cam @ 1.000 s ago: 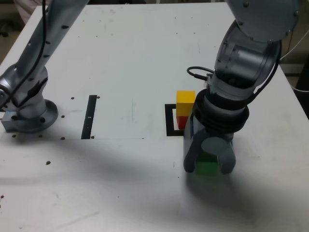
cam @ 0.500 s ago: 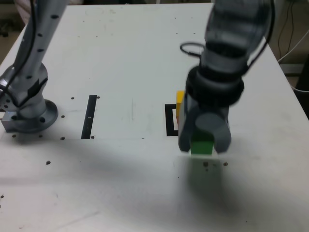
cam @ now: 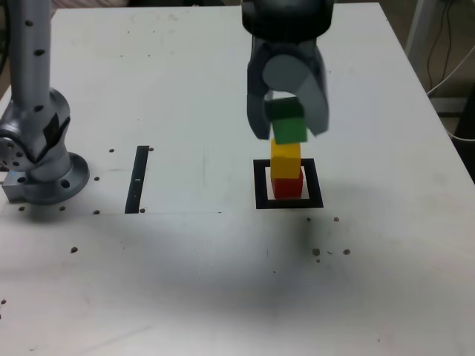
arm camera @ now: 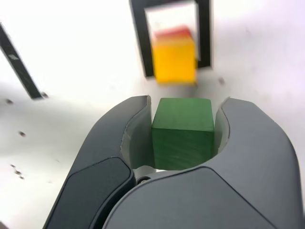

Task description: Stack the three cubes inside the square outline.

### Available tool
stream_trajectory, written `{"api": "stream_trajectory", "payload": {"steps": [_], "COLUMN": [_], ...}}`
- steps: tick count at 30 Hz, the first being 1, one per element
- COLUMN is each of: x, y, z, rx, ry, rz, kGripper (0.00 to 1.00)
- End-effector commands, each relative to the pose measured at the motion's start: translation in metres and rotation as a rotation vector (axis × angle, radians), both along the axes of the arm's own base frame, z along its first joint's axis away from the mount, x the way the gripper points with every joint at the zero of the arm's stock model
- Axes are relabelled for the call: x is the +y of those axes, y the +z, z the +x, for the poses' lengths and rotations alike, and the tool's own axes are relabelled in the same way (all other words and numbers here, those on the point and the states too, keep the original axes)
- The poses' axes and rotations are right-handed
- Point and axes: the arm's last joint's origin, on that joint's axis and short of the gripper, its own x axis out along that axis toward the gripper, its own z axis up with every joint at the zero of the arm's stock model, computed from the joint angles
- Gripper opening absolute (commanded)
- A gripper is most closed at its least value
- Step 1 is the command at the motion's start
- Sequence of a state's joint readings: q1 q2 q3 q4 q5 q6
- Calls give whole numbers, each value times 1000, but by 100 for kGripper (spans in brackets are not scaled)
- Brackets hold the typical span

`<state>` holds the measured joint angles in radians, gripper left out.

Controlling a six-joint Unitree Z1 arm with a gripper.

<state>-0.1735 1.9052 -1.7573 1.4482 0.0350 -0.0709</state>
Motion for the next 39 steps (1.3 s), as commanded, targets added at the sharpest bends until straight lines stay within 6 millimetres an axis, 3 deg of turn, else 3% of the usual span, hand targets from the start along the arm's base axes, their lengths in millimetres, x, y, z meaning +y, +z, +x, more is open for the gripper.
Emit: {"api": "stream_trajectory", "payload": {"steps": [1,8,29,33,39], "x": [8,18,21,22,23], "y": [-3,-15,-38,-39,-42], "z": [-1,5,19,18,18], "rx": [16,50,77,86,94], "ry": [4,-11,-20,-21,-36], "rz": [4,12,-9,-26,-42], "kGripper": [6,7,14,30,79]}}
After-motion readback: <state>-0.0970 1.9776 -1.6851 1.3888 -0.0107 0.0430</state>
